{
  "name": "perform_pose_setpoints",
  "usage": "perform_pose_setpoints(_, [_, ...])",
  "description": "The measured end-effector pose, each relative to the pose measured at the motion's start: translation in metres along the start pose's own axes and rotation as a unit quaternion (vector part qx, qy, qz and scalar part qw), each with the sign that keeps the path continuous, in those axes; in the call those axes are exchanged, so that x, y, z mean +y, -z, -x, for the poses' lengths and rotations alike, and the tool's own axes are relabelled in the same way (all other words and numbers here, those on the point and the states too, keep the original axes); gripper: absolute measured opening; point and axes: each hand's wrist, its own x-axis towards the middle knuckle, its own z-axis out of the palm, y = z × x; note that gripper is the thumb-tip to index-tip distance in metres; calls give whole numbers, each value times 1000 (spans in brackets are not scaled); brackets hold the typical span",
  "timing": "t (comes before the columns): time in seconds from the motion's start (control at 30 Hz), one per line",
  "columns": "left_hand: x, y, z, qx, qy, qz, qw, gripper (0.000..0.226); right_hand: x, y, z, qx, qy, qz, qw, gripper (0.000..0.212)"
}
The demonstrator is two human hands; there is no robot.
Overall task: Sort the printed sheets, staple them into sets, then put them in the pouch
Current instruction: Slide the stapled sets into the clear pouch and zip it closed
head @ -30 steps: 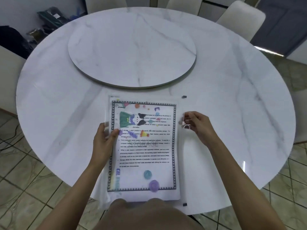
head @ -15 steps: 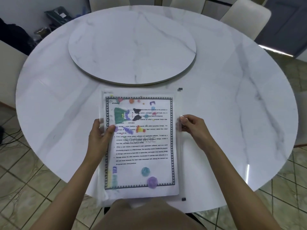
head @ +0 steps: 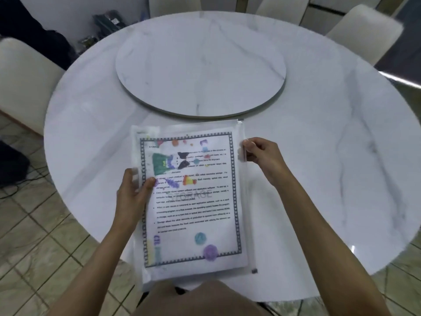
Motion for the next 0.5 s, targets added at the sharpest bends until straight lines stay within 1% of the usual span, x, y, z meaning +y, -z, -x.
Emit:
perform_pose_setpoints(0.1, [-3, 4, 7, 22, 10, -25, 999, 29, -8, -9, -9, 3, 4, 8, 1000, 12])
perform_pose_setpoints(0.3, [-3, 15, 15, 41, 20, -39, 998, 25, -14, -29, -27, 3, 8, 20, 1000, 14])
perform_pose_setpoints(0.43, [1, 32, 10, 62, 16, -45, 997, 26, -7, -45, -34, -27, 0, 2, 1000, 15])
perform_pose_setpoints(0.5, [0, 44, 7, 68, 15, -36, 997, 28, 4, -52, -37, -19, -15, 28, 999, 13])
